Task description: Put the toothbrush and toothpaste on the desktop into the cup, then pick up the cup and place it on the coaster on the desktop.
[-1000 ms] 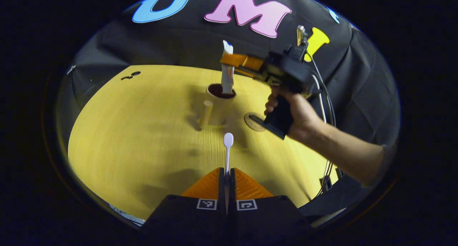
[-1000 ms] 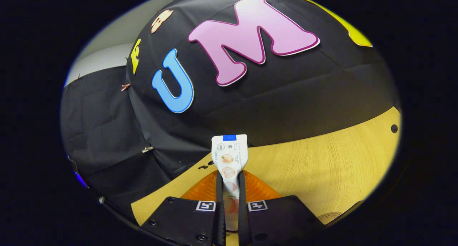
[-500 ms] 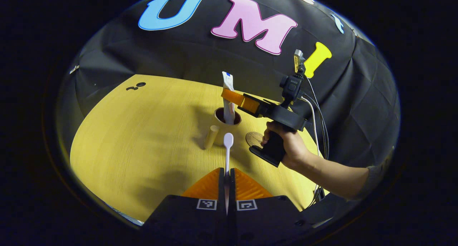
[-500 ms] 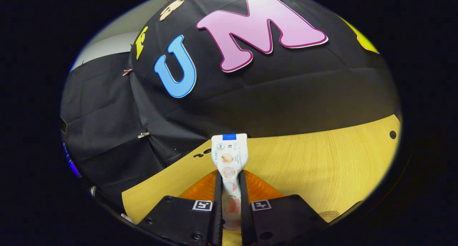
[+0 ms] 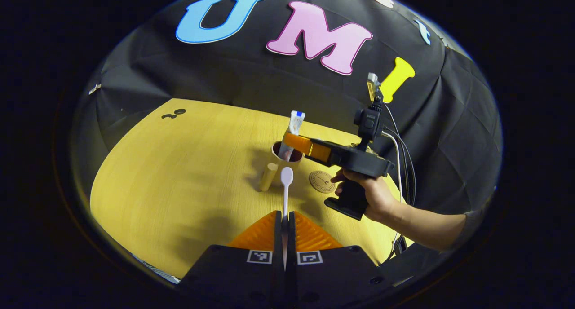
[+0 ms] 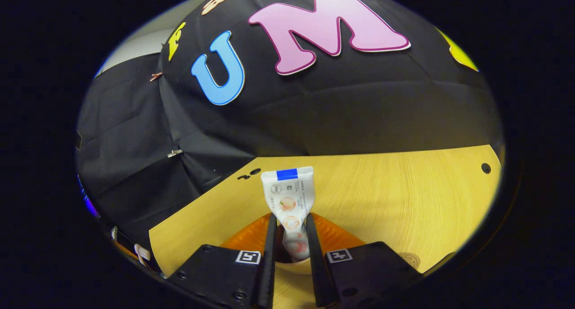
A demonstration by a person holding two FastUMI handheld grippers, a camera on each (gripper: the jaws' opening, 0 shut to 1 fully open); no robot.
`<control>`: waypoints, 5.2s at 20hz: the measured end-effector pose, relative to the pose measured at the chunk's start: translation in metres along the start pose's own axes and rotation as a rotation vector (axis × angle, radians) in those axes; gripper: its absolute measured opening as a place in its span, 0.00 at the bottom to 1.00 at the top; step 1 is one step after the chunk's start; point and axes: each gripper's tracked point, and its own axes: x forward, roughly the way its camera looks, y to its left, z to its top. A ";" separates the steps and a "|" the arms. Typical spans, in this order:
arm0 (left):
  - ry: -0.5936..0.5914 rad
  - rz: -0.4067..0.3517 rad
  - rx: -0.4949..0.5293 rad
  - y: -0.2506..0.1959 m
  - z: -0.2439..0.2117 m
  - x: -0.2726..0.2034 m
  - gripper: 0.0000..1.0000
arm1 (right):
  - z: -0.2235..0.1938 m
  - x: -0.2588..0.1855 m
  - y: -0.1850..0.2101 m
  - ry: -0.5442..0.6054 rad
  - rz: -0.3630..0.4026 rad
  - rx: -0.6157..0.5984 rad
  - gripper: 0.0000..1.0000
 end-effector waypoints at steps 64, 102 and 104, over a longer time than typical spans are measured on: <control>0.174 -0.106 0.479 0.019 0.038 0.122 0.72 | -0.091 -0.357 -0.038 0.145 -0.264 0.302 0.54; 0.485 -0.075 0.513 -0.021 0.001 0.201 0.24 | -0.118 -0.416 -0.067 0.106 -0.379 0.437 0.54; 0.481 -0.094 0.532 -0.041 0.002 0.207 0.23 | -0.117 -0.419 -0.069 0.102 -0.382 0.438 0.54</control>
